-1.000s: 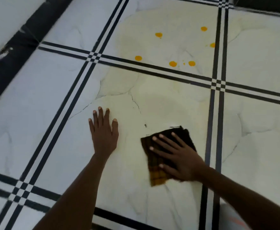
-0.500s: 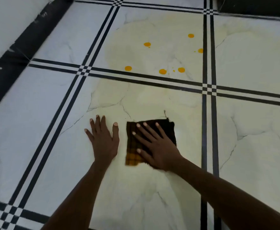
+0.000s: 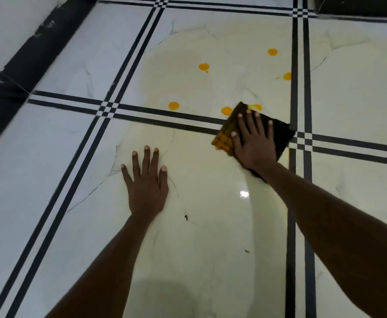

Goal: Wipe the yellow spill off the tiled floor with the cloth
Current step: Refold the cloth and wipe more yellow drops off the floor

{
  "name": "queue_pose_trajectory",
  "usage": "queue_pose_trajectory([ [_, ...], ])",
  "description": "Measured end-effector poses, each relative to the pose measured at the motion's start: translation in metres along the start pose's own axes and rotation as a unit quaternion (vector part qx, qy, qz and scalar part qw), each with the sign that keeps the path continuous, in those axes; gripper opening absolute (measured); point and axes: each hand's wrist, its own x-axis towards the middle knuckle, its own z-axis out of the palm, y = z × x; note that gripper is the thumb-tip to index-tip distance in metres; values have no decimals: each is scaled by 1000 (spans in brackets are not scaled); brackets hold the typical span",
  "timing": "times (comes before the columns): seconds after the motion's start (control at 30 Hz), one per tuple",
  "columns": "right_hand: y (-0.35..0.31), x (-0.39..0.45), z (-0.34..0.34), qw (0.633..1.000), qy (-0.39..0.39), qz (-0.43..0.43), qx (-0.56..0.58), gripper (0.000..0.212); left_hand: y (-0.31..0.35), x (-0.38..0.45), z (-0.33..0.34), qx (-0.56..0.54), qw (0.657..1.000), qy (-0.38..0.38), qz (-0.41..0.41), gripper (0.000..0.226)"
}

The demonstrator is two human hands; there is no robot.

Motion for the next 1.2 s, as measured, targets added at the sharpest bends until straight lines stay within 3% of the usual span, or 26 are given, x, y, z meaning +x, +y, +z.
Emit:
queue_pose_trajectory([
  [0.13, -46, -60, 2, 976, -64, -208, -7, 62, 2, -1, -6, 7, 1000, -16, -13, 61],
  [0.27, -17, -92, -13, 929, -142, -341, -11, 62, 6, 4, -12, -2, 1000, -24, -16, 61],
  [0.33, -11, -60, -10, 936, -121, -331, -21, 62, 5, 4, -13, -15, 1000, -18, -20, 61],
  [0.4, -30, -6, -2, 964, -56, -260, -19, 61, 4, 4, -10, -35, 999, -4, -26, 60],
  [0.47, -75, 53, 11, 978, -13, -207, -9, 61, 5, 4, -11, -45, 999, 4, -29, 60],
  [0.57, -149, 101, 24, 980, -16, -200, 6, 64, 5, 3, -10, -41, 999, 5, -35, 63],
  [0.67, -170, 63, 27, 955, -49, -291, -14, 63, 6, 4, -11, -44, 998, 2, -44, 66],
  [0.83, -70, -25, 5, 905, -122, -406, -33, 60, 6, 4, -10, -47, 997, 5, -61, 72],
  [0.93, -43, 9, 0, 930, -93, -353, -34, 60, 7, 5, -9, -46, 997, 10, -59, 74],
  [1.07, -95, 40, 18, 984, -34, -173, -13, 62, 8, 5, -7, -42, 997, 16, -57, 76],
  [1.13, -119, 26, 22, 980, -58, -192, -10, 66, 7, 4, -8, -45, 997, 16, -53, 74],
  [1.2, -119, -10, 21, 960, -81, -268, -8, 65, 7, 3, -9, -55, 997, 11, -46, 73],
])
